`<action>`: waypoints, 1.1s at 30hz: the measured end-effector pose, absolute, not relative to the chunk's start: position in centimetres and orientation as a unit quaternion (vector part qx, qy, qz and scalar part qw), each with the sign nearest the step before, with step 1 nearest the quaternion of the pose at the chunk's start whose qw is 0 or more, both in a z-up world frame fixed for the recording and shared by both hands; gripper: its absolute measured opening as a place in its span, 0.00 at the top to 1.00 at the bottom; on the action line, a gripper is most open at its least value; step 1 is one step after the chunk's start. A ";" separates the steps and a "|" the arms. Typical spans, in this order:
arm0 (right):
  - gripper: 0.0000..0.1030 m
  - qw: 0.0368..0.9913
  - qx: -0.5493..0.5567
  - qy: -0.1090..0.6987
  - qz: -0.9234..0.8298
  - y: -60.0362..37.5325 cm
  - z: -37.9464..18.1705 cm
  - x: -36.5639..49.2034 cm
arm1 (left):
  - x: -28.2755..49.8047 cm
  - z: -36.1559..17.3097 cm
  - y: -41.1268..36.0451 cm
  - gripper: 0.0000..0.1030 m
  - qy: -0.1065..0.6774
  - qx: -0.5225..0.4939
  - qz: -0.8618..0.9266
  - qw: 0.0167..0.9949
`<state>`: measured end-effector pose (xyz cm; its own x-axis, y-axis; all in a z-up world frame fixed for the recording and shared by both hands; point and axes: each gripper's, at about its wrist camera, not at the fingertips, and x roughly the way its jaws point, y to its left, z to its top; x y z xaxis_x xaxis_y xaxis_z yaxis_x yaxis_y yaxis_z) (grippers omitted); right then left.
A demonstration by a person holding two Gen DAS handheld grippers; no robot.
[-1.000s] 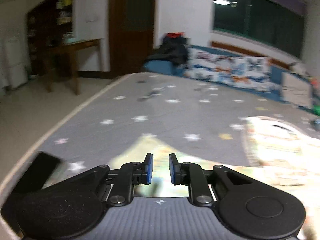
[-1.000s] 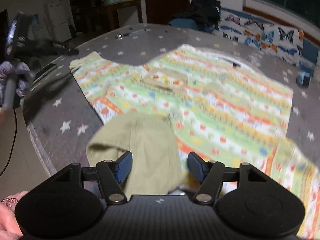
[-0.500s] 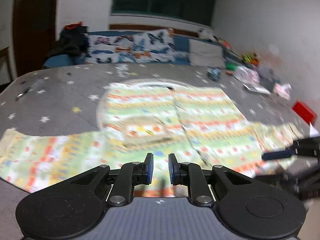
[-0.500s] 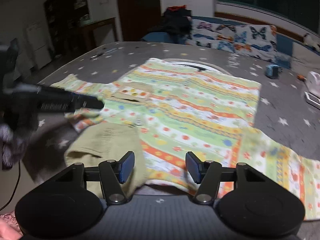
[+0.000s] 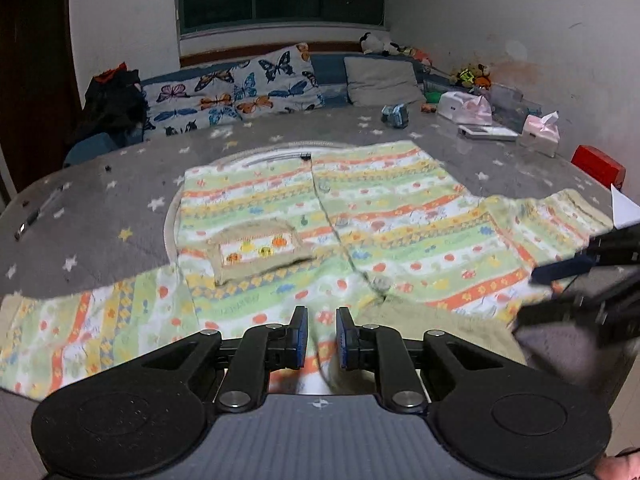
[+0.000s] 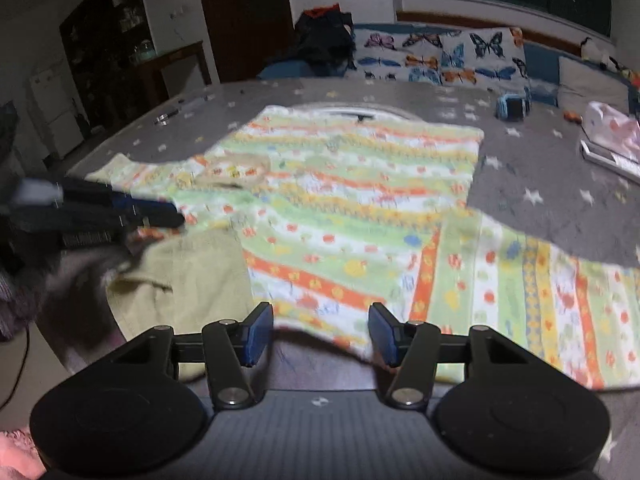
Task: Fold clothes
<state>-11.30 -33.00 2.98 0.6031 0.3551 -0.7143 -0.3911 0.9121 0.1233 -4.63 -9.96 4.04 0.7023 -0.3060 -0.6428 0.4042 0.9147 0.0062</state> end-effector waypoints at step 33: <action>0.49 0.929 -0.001 0.359 0.088 -39.9 2.7 -13.9 | -6.8 1.4 -22.5 0.84 0.312 0.165 -0.315 0.881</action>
